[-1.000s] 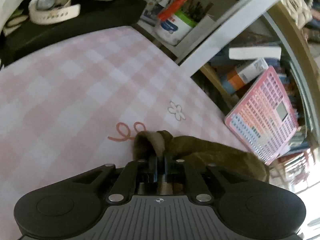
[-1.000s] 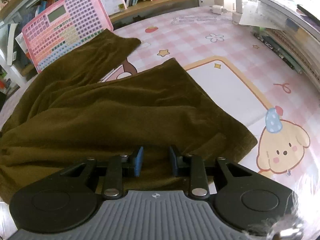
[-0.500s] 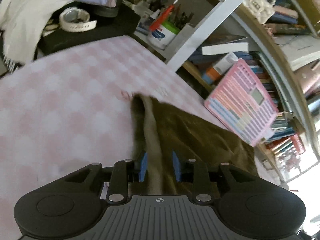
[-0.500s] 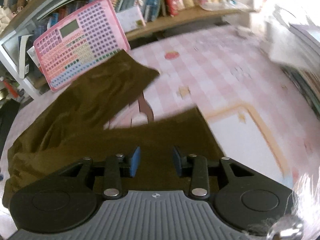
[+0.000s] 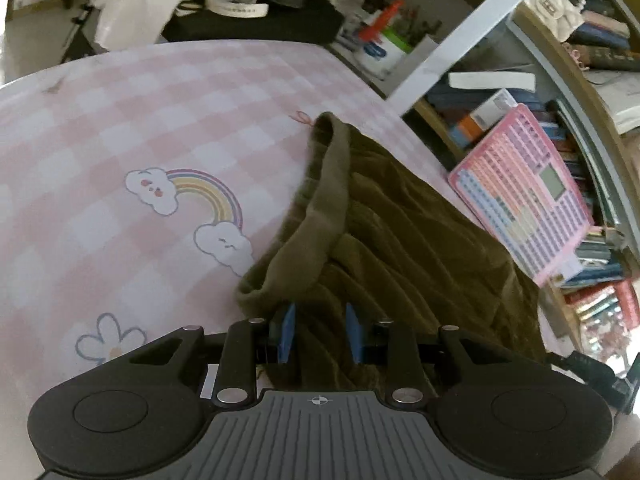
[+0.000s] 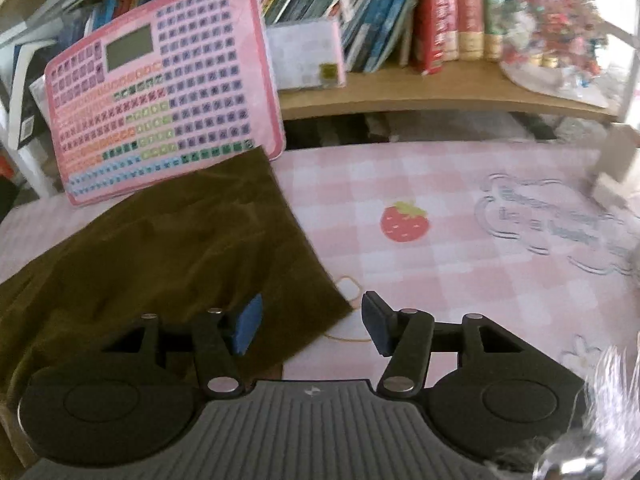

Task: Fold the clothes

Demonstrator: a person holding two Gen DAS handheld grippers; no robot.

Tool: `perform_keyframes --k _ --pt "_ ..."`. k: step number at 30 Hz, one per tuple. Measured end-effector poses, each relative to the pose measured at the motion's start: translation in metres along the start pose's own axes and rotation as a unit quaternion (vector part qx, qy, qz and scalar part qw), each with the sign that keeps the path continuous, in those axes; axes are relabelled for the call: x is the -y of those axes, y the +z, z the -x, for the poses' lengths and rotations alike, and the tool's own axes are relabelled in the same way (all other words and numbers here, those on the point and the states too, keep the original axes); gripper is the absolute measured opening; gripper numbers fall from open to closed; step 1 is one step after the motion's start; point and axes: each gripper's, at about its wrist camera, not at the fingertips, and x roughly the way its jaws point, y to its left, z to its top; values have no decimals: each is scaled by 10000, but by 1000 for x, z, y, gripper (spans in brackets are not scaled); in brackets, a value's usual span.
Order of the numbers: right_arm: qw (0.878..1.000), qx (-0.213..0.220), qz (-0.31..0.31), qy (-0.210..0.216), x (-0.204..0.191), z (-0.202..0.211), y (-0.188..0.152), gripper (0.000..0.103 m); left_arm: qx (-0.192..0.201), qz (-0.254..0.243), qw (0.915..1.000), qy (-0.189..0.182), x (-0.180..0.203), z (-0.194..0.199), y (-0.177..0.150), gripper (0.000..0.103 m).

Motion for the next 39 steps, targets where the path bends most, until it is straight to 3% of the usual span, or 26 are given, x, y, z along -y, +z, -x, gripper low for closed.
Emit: perform_keyframes --k 2,5,9,11,13,16,18,19,20,23,31,36,39 --pt "9999 -16 34 107 0 -2 -2 12 36 -47 9999 153 5 1 -2 29" --pt "9992 236 -9 337 4 13 -4 7 99 -27 9995 303 8 2 -6 29" --pt "9929 998 -337 546 18 61 -5 7 123 12 9990 438 11 4 -9 29" --pt "9944 892 -463 323 29 56 -9 7 89 12 9987 501 12 3 -11 29" --pt "9974 468 -527 149 40 34 -13 7 51 -52 9984 568 15 1 -11 29" --pt "9988 192 -433 110 45 17 -17 8 32 -113 9979 638 17 1 -12 29" --pt "9992 204 -350 61 46 17 -18 20 29 -136 9978 648 17 1 -13 29" --pt "9991 258 -350 1 47 21 -19 29 27 -142 9978 652 17 2 -13 29" --pt "9988 304 -390 -16 50 26 -20 30 30 -141 9978 654 17 3 -13 29" --pt "9976 407 -550 121 58 48 -30 30 67 -153 9980 612 19 10 -14 29" --pt "9986 466 -8 251 46 117 -89 31 370 -108 9988 296 7 35 4 31" --pt "9994 -85 -304 138 36 139 -123 31 434 -140 9988 170 -4 39 18 31" --pt "9994 -149 -319 -5 26 153 -140 32 359 -202 9991 54 -10 38 21 31"
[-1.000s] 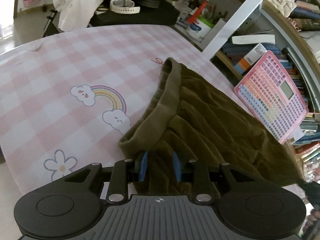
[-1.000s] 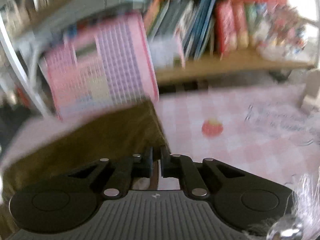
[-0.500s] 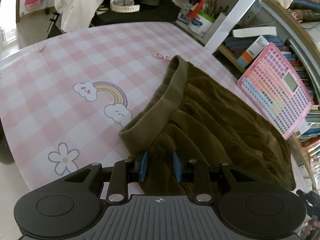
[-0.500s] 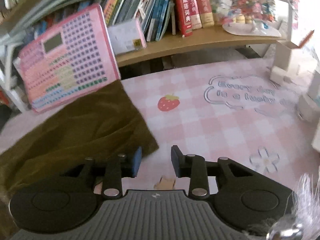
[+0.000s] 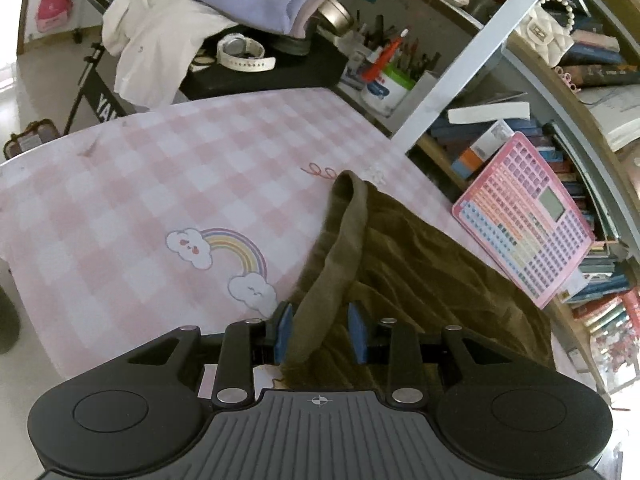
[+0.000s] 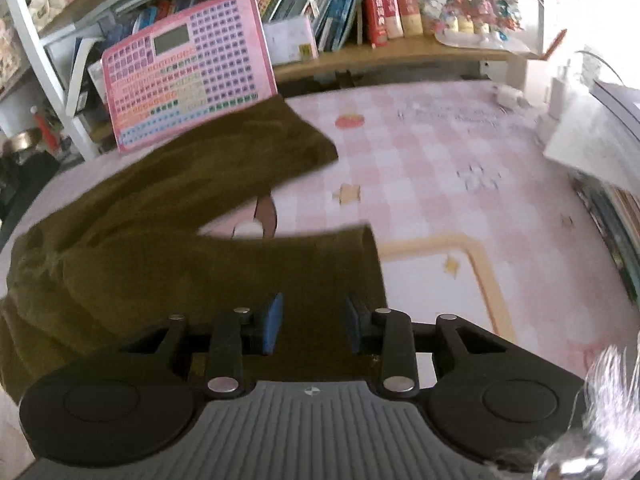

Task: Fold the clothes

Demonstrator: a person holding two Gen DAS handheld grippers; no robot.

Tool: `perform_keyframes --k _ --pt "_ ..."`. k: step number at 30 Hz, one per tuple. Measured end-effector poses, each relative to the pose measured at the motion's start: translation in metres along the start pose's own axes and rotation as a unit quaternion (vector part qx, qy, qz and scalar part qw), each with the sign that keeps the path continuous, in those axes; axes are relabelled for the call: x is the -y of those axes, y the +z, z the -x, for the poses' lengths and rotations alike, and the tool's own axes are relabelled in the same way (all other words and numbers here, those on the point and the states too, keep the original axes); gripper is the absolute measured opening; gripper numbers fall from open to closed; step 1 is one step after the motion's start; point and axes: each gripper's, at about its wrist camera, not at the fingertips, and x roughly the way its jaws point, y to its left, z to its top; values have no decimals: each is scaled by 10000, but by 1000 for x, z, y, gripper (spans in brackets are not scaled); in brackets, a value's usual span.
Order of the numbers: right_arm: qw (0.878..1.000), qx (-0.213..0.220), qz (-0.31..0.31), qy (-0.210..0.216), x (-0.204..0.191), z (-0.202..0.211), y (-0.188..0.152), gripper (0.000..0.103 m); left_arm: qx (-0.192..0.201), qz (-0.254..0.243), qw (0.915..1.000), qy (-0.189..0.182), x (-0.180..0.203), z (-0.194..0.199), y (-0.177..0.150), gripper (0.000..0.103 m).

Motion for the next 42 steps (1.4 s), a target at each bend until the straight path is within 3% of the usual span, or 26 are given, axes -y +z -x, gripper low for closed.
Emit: perform_keyframes --k 9,11,15,21,23,26,31,33,37,40,42 --pt "9981 -141 -164 -572 -10 30 -46 34 -258 143 9991 -300 -33 3 -1 31" --pt "9966 -97 -216 -792 -8 32 -54 29 -340 232 9986 -332 -42 2 -1 32" --pt "9947 -49 -327 -975 -10 40 -60 29 -593 686 9945 -517 -53 -11 0 45" --pt "9897 221 -453 -1343 -13 56 -66 28 -822 784 9923 -498 -43 -35 -4 48" --pt "9885 191 -451 -1427 -12 56 -68 28 -825 882 9916 -460 -42 -41 -5 42" --pt "9876 158 -384 -1514 -12 55 -70 28 -739 1074 9901 -512 -44 -44 -5 10" --pt "9873 51 -234 -1573 -17 53 -72 30 147 92 9907 -1346 -27 7 6 8" --pt "9893 13 -196 -1444 -20 54 -72 30 251 188 9922 -1210 -43 12 11 9" --pt "9951 -9 -18 -991 -34 55 -75 29 -402 601 9968 -340 -87 -18 3 9" --pt "9950 -40 -38 -997 -35 57 -74 29 -465 447 9972 -375 -87 -16 -2 13" --pt "9947 -47 -224 -999 -30 59 -72 31 -540 373 9974 -288 -87 -15 0 25"
